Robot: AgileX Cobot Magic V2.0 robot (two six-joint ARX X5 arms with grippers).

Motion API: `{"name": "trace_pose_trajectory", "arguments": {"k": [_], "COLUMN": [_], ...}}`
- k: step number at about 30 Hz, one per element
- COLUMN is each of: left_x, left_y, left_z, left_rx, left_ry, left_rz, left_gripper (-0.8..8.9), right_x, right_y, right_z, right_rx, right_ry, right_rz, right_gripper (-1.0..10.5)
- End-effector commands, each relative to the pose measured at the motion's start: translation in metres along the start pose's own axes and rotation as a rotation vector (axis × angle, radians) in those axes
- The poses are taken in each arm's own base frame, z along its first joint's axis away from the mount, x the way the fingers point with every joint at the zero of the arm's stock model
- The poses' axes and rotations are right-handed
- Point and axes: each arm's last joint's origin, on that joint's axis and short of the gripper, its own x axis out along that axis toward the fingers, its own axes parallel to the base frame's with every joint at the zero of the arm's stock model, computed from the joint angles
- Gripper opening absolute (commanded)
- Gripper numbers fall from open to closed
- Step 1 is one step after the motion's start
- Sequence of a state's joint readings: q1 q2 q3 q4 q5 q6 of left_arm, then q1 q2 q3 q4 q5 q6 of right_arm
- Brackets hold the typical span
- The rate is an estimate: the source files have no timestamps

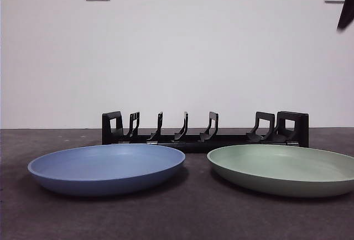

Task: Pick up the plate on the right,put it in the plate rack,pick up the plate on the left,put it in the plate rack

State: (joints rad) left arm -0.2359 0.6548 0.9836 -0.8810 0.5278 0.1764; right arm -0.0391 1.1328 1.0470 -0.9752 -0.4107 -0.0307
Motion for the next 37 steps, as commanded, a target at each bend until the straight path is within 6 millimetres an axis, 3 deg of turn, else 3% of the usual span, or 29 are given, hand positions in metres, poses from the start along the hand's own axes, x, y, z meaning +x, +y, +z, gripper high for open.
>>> {"name": "trace_pose_trajectory", "arguments": {"k": [1,14,19,23,30,37], "left_x": [0.004,0.021,0.029,0.032,0.035,0.035], "left_y": [0.000,0.002,0.005,0.005,0.006,0.006], "left_z": [0.002,0.007,0.009,0.009,0.010,0.010], "left_rx": [0.038,0.059,0.054,0.054,0.052,0.053], "left_ry": [0.003,0.034,0.052,0.062,0.068,0.066], "left_rz": [-0.025,-0.080,-0.090,-0.100,-0.101,-0.101], "left_gripper": [6.48,6.48,6.48,6.48,6.48,6.48], "right_x": [0.024,0.114,0.139,0.151,0.163,0.167], "right_y": [-0.011,-0.042,-0.045,-0.047,-0.050,-0.050], "right_z": [0.009,0.024,0.023,0.022,0.019,0.019], "right_rx": [0.033,0.083,0.076,0.073,0.072,0.067], "right_ry": [0.067,0.254,0.299,0.323,0.348,0.350], "right_rz": [0.003,0.007,0.015,-0.004,-0.011,-0.012], "right_gripper": [5.9,5.9,4.9,4.9,2.1,0.4]}}
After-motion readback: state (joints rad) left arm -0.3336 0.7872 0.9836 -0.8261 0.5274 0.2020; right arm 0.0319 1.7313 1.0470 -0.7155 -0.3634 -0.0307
